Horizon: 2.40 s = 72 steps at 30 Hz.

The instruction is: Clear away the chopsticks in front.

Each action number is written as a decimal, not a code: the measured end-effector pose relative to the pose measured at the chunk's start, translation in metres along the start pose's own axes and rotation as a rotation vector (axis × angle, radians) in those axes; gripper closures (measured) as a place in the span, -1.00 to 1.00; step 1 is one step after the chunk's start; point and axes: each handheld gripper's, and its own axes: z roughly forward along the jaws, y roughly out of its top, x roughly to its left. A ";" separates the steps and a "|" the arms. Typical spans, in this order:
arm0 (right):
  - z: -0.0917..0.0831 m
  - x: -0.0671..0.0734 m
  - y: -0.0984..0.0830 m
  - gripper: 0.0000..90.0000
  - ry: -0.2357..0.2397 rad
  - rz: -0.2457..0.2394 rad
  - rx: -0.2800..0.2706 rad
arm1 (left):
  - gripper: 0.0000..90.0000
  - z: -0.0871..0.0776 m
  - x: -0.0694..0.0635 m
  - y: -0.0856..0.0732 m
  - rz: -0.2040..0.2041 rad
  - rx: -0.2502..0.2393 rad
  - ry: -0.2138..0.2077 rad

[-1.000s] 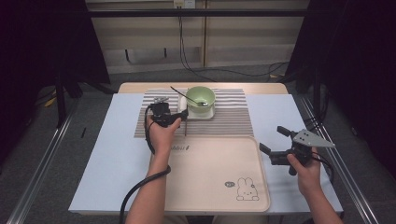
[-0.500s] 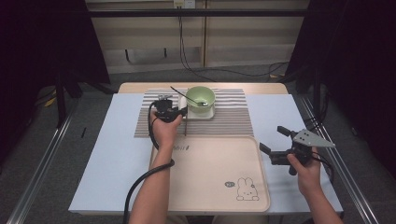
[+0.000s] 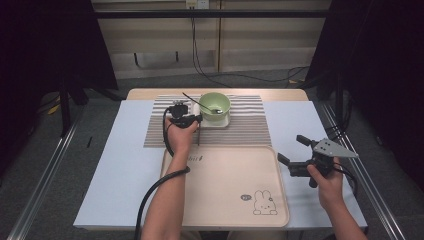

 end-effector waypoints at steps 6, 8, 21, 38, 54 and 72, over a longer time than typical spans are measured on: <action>0.000 0.000 0.000 -0.97 0.001 -0.002 0.000 | 0.45 0.005 0.000 0.003 -0.012 0.029 0.003; 0.000 0.000 0.000 -0.97 0.002 0.000 0.000 | 0.46 0.007 0.001 0.003 -0.021 0.036 0.003; 0.001 0.000 -0.001 -0.97 0.014 -0.001 0.006 | 0.58 0.016 0.005 0.002 -0.061 0.090 0.036; 0.001 0.000 0.000 -0.97 0.018 -0.003 0.005 | 0.90 0.017 0.002 0.004 -0.209 0.105 0.090; 0.002 0.000 0.000 -0.97 0.017 0.002 0.000 | 0.91 -0.010 0.005 0.006 -0.271 0.068 0.085; 0.006 -0.001 -0.001 -0.97 0.017 0.002 0.013 | 0.91 -0.037 0.005 0.001 -0.305 0.033 0.065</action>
